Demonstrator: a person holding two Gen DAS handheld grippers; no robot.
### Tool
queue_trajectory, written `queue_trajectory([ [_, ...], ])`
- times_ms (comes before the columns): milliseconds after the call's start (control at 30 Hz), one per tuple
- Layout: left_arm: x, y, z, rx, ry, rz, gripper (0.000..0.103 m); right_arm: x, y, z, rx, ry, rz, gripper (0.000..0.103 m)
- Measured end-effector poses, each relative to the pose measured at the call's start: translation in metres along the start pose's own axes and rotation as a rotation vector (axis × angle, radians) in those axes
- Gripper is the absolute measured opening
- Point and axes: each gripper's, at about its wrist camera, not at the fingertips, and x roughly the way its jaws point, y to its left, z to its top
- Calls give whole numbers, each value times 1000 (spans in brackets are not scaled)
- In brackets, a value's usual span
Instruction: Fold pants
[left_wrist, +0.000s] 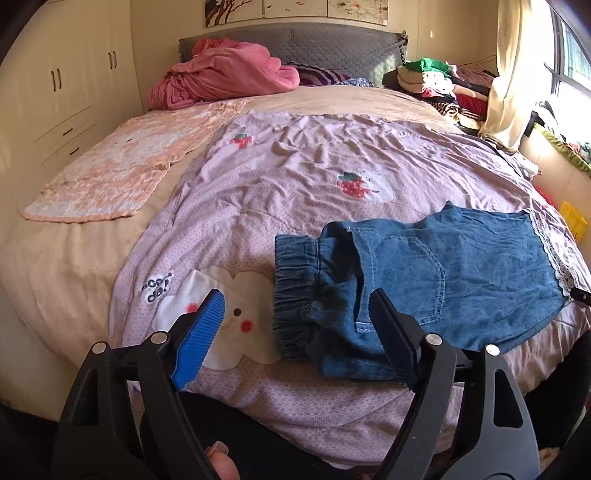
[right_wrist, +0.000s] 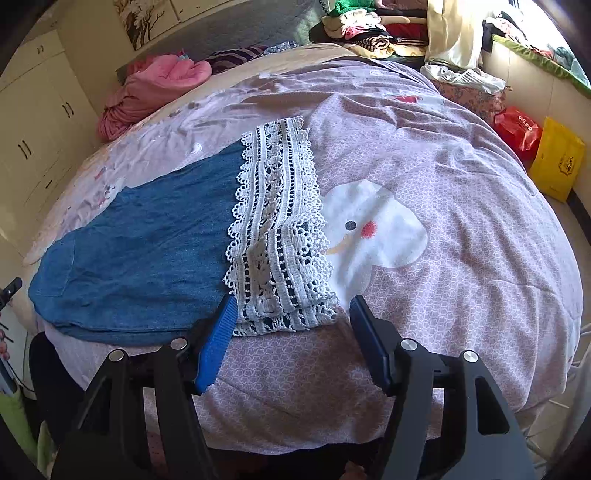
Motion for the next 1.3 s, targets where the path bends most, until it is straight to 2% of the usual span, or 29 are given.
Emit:
queue_trajectory([
  [733,-10,-112,43,142,-66,-197,88,-51,20,9,-7,-145,46,68],
  [867,-5,-134,49,166,-60,-228,88,-57,20,11,-4,-170,57,74],
  [1300,19,-190,56,250,-20,-291,91,-41,11,4,37,-124,86,80],
])
